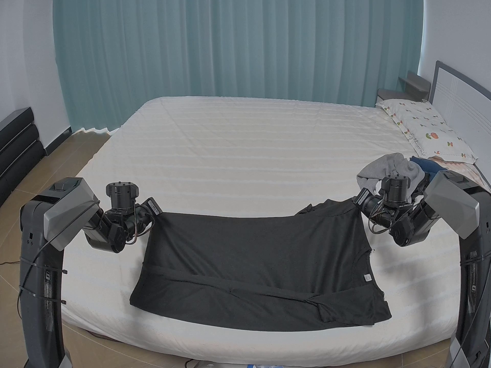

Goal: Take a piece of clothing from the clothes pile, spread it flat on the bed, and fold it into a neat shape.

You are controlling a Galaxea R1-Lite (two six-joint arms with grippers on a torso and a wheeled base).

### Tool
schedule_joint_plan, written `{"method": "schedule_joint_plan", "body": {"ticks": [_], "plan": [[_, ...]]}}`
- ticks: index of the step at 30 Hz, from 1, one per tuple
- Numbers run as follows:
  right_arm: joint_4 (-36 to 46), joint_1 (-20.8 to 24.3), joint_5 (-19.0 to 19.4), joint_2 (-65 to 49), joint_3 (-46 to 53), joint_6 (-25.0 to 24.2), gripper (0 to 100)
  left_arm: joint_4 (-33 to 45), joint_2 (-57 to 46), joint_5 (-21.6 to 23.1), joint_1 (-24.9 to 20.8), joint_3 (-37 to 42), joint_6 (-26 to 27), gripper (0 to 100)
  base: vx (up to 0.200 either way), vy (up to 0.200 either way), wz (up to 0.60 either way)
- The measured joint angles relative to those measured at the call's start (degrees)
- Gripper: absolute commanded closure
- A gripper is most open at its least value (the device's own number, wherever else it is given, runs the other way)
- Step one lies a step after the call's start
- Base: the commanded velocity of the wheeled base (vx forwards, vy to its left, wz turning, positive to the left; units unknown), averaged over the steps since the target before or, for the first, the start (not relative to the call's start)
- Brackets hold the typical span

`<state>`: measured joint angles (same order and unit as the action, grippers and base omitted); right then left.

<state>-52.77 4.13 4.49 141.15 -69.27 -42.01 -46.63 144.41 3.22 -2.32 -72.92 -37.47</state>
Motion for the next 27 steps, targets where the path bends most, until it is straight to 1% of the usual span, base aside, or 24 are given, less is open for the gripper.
{"method": "schedule_joint_plan", "body": {"ticks": [3,9,11,13,15,17,22,26,27], "plan": [[0.0,-0.4,1.2,-0.9,1.5,0.0,100,0.0,0.0,0.0,0.3,0.3,0.0,100,0.000,0.000,0.00],[-0.1,-1.4,7.6,-4.3,7.3,0.3,100,0.0,-0.7,0.0,0.6,2.0,0.9,100,0.000,0.000,0.00],[-0.2,-2.2,9.3,-5.9,9.8,0.5,100,-0.1,-1.4,0.0,0.7,3.4,2.5,100,0.000,0.000,0.00],[-0.3,-2.6,9.9,-6.8,11.2,0.7,100,-0.3,-1.8,0.0,0.7,4.2,3.6,100,0.000,0.000,0.00],[-0.3,-3.2,11.6,-8.4,13.9,1.3,100,-1.2,-2.6,0.0,0.8,5.9,5.8,100,0.000,0.000,0.00],[-0.3,-3.5,12.7,-9.2,15.3,1.8,100,-1.9,-3.1,0.0,0.8,6.9,6.8,100,0.000,0.000,0.00],[-0.3,-4.8,16.4,-12.2,21.0,4.1,100,-4.7,-4.6,0.0,1.2,12.2,11.2,100,0.000,0.000,0.00],[-0.2,-5.1,18.0,-13.8,25.2,6.7,100,-8.7,-5.2,0.1,1.5,16.8,15.3,100,0.000,0.000,0.00],[-0.2,-5.2,18.2,-14.2,26.7,8.1,100,-10.3,-5.4,0.1,1.6,18.6,16.6,100,0.000,0.000,0.00]]}}
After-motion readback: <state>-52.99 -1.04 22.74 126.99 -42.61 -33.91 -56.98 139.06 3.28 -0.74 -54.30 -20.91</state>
